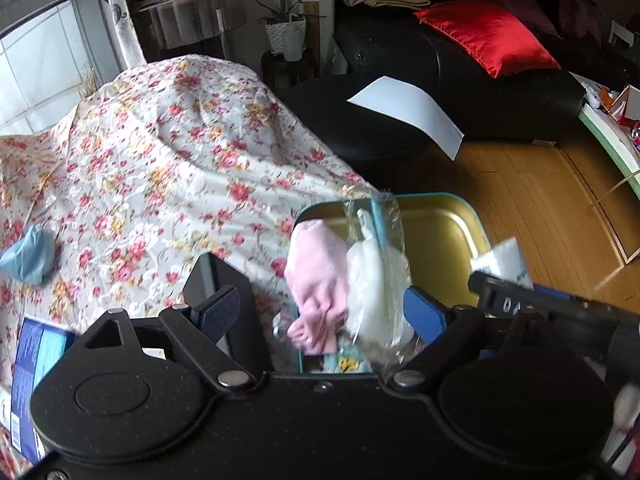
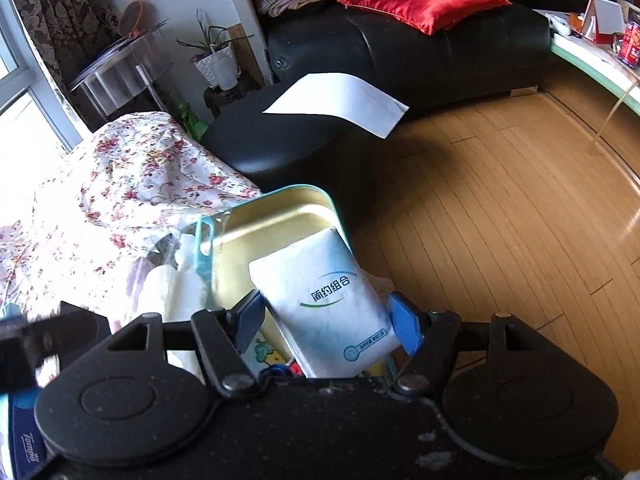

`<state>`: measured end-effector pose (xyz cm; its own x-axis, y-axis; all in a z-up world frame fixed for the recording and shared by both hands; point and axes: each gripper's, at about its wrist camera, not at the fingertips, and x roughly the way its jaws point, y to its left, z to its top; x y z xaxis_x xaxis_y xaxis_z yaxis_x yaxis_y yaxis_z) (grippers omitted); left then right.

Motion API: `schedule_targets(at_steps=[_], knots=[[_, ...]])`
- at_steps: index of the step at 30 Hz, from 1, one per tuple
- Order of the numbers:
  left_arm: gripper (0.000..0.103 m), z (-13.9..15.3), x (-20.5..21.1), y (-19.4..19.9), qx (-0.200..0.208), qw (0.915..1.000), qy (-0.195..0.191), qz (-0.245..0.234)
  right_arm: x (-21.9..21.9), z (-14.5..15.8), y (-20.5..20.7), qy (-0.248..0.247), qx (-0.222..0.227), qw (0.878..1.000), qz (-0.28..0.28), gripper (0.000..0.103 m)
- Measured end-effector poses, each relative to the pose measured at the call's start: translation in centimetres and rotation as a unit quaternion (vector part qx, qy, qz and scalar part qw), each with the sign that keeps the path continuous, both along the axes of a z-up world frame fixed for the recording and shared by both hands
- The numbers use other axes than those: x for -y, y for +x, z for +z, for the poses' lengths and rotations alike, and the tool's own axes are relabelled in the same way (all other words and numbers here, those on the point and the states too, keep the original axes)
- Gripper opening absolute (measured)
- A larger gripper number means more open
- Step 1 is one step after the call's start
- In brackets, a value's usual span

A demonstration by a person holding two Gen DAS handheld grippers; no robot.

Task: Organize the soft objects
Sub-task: 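Carry bag and packet over the tray and open both tools to drop them, then withdraw both open tools from the tray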

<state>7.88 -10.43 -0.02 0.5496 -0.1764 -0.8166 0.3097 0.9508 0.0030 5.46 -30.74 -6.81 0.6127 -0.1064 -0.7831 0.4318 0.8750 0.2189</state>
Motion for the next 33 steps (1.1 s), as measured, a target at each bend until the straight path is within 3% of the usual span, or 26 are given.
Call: schedule_targets(at_steps=[10, 12, 21, 33], knots=[[0.087, -0.7, -1.7, -1.2, -0.018, 0.9996, -0.001, 0.022, -1.8, 0.3, 1.7, 0.012, 0.021, 1.000, 0.014, 0.068], [0.087, -0.8, -1.9, -1.5, -0.020, 0.9995, -0.001, 0.024, -2.6, 0.5, 2.0, 0.000, 0.026, 0.999, 0.020, 0.077], [0.087, -1.3, -2.6, -2.2, -0.032, 0.9990, -0.005, 0.032, -3.8, 1.3, 1.7, -0.047, 0.033, 0.998, 0.035, 0.077], [0.088, 1.1, -7.9, -3.2, 0.007, 0.9976, 0.000, 0.069, -2.9, 0.8, 1.0, -0.075, 0.030, 0.997, 0.006, 0.078]])
